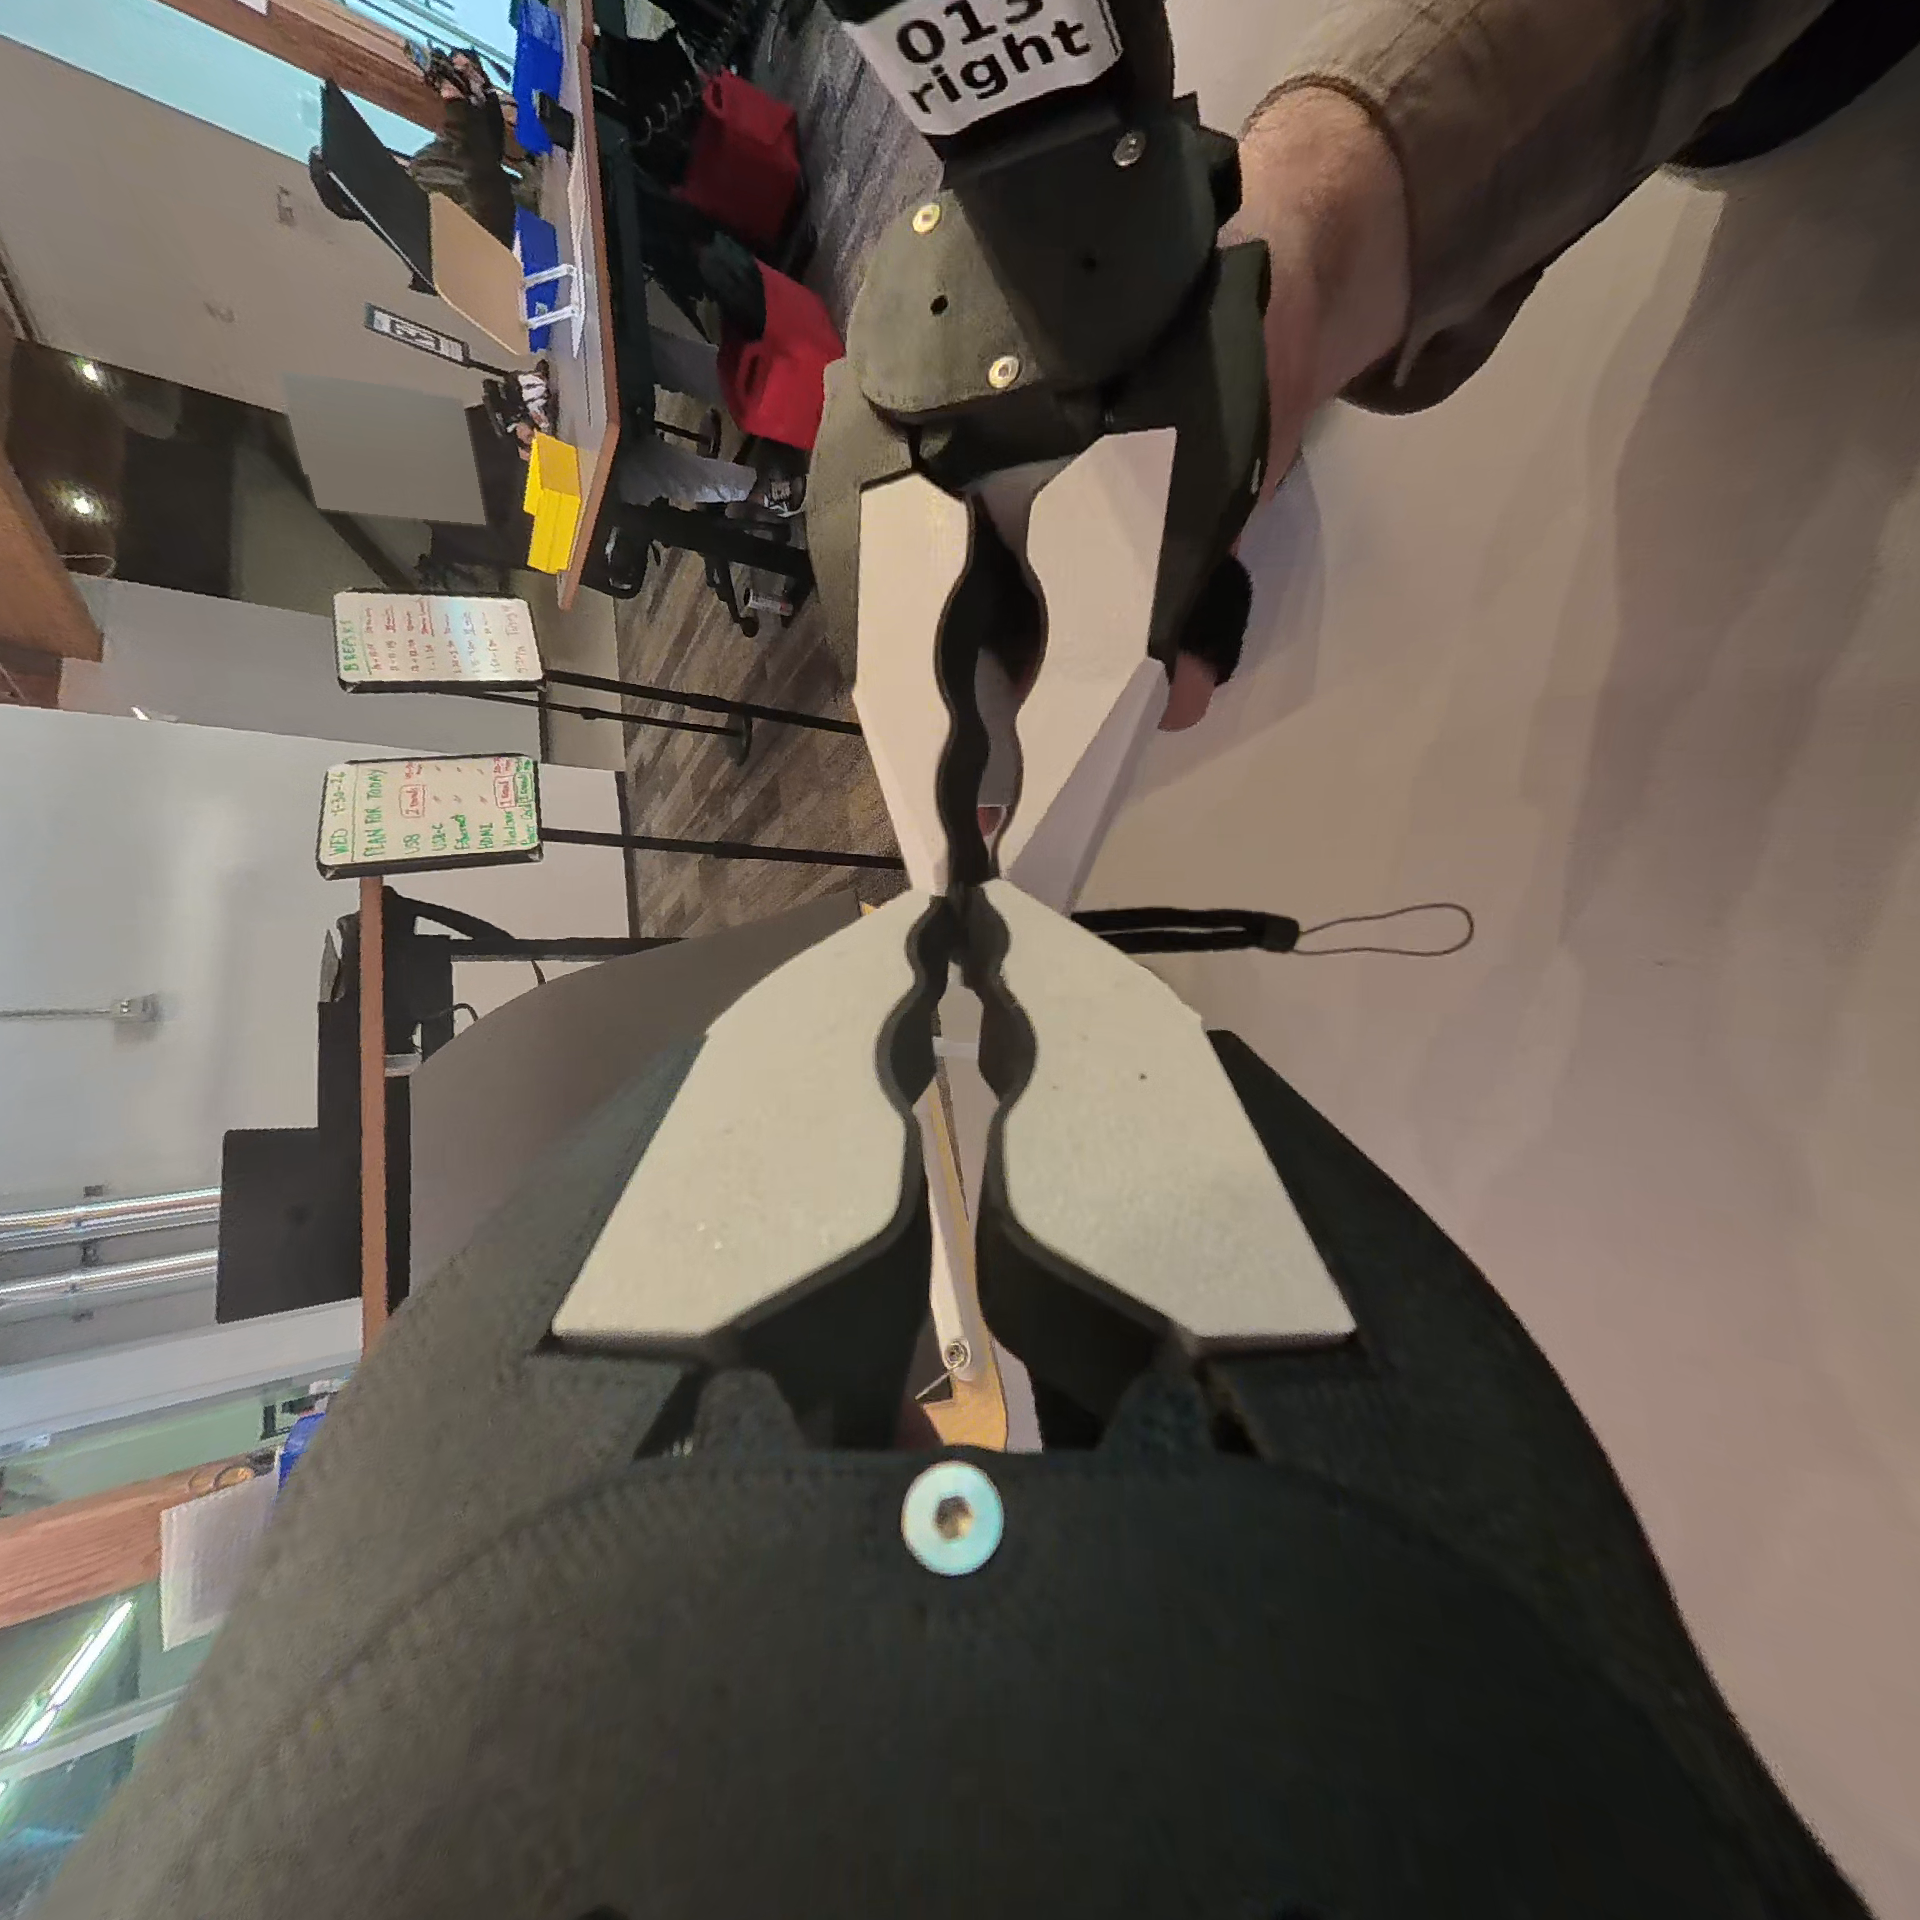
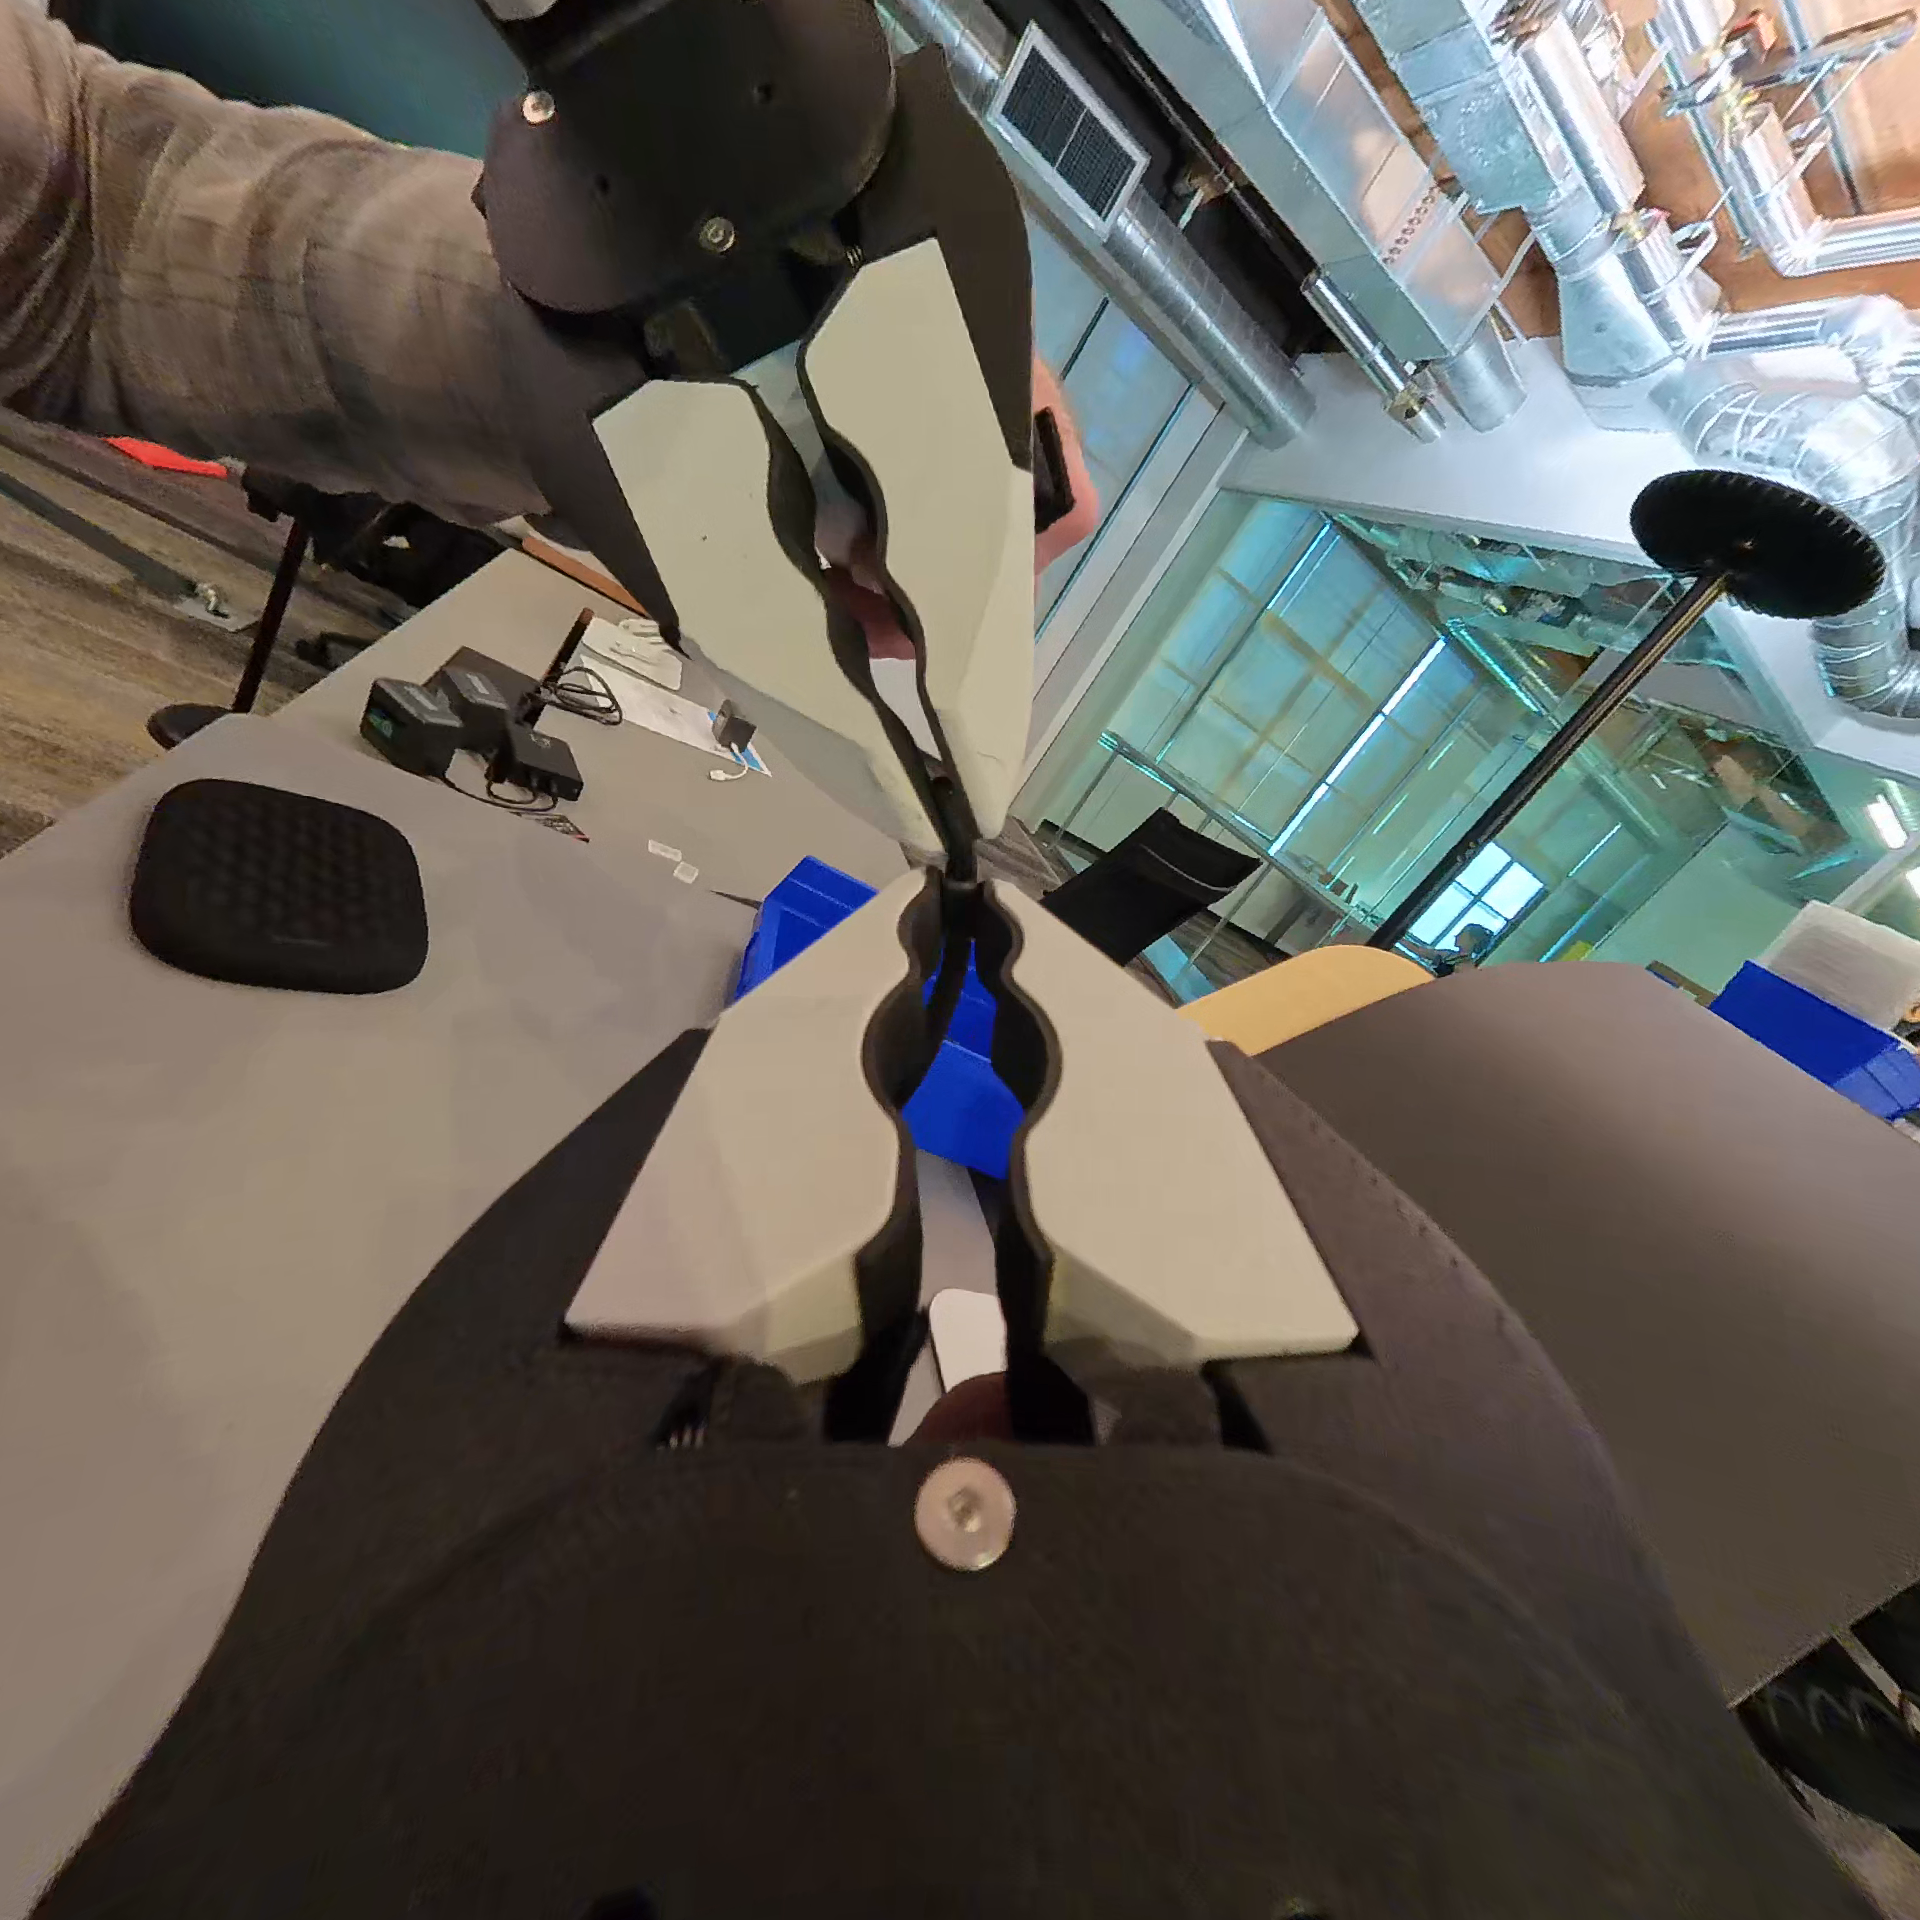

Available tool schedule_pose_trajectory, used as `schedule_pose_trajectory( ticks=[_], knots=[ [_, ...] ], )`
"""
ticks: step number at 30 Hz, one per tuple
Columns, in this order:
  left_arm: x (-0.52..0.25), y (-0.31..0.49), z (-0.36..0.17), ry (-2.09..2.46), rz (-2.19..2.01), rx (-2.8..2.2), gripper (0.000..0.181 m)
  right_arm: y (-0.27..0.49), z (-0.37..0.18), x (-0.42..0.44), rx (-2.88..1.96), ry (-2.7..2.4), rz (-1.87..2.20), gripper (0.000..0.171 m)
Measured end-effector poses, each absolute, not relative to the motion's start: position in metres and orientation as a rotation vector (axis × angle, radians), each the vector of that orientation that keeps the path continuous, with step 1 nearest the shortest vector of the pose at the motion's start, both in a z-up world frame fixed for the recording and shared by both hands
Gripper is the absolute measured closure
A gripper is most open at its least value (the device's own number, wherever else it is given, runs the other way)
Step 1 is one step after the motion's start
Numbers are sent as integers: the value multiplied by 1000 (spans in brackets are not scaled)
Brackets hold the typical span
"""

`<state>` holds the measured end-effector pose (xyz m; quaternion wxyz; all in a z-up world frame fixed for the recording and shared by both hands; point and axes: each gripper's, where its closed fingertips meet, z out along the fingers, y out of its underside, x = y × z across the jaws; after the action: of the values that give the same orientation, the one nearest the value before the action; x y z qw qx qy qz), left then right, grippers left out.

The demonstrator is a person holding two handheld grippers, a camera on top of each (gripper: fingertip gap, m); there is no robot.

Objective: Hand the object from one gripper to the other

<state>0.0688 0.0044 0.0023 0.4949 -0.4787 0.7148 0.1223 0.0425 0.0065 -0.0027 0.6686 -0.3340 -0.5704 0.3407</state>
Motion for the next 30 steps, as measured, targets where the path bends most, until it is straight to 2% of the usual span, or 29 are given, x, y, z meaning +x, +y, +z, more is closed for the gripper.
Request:
schedule_pose_trajectory(
  ticks=[6, 13, 23, 30],
  knots=[
    [64, 6, 27, 1644, 280, -1145, 179, 17, -11, 43, -779, -1310, 740, 170],
    [25, 15, 96, 1513, 354, -1158, 179, 44, -33, 37, -852, -1305, 773, 169],
    [20, 25, 96, 1447, 370, -1190, 179, 39, -27, 42, -834, -1317, 758, 170],
    [13, 60, 87, 1392, 421, -1253, 178, 21, -22, 40, -824, -1326, 924, 169]
  ],
)
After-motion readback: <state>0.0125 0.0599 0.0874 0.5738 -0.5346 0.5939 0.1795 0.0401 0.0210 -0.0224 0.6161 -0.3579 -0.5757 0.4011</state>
